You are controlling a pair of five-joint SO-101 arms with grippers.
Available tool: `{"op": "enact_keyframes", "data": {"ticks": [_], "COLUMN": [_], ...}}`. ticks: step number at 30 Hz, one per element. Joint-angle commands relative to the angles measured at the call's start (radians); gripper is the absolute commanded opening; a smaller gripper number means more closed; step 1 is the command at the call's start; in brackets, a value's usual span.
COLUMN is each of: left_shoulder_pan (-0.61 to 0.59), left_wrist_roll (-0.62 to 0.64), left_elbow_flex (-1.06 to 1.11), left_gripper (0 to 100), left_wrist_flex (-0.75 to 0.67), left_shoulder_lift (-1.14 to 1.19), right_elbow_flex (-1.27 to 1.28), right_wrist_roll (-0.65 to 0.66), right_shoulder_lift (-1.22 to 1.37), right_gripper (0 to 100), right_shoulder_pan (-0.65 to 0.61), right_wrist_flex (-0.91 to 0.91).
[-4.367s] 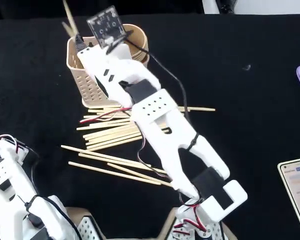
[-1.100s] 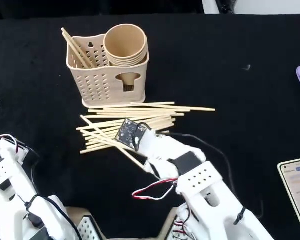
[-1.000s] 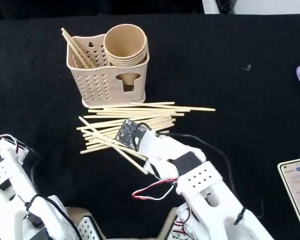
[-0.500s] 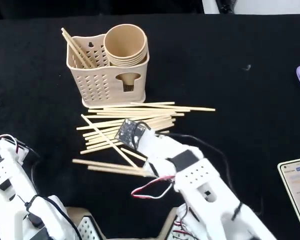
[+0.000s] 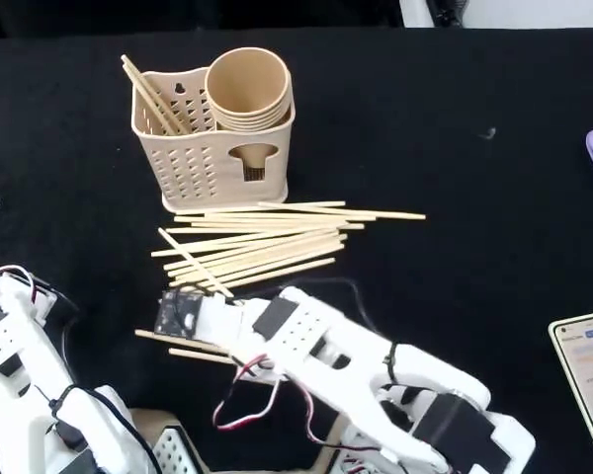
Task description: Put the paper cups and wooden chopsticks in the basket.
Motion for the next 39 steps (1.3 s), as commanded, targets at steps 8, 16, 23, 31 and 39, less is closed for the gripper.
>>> {"op": "enact_keyframes", "data": {"ticks": [8, 16, 23, 31, 39], "left_shoulder_pan": [0.005, 0.008, 0.007, 0.004, 0.001], "left_wrist_roll": [0.011, 0.011, 0.011, 0.011, 0.011], "left_elbow_flex": [-0.054, -0.053, -0.053, -0.053, -0.056], "left_gripper": [18, 18, 18, 18, 18], "left_wrist_flex": [-0.017, -0.017, -0.017, -0.014, -0.012], "left_shoulder_lift": [-0.025, -0.025, -0.025, -0.025, -0.025], "right_elbow_flex": [-0.050, -0.136, -0.056, -0.018, -0.054], "right_wrist_roll": [-0.011, -0.031, -0.109, -0.106, -0.112], "right_shoulder_lift": [0.002, -0.062, -0.064, -0.059, 0.068], "right_gripper": [24.0, 24.0, 24.0, 24.0, 24.0], "right_shoulder_pan": [-0.021, -0.043, -0.170, -0.055, -0.081], "right_wrist_flex": [-0.044, 0.094, 0.006, -0.083, -0.081]}}
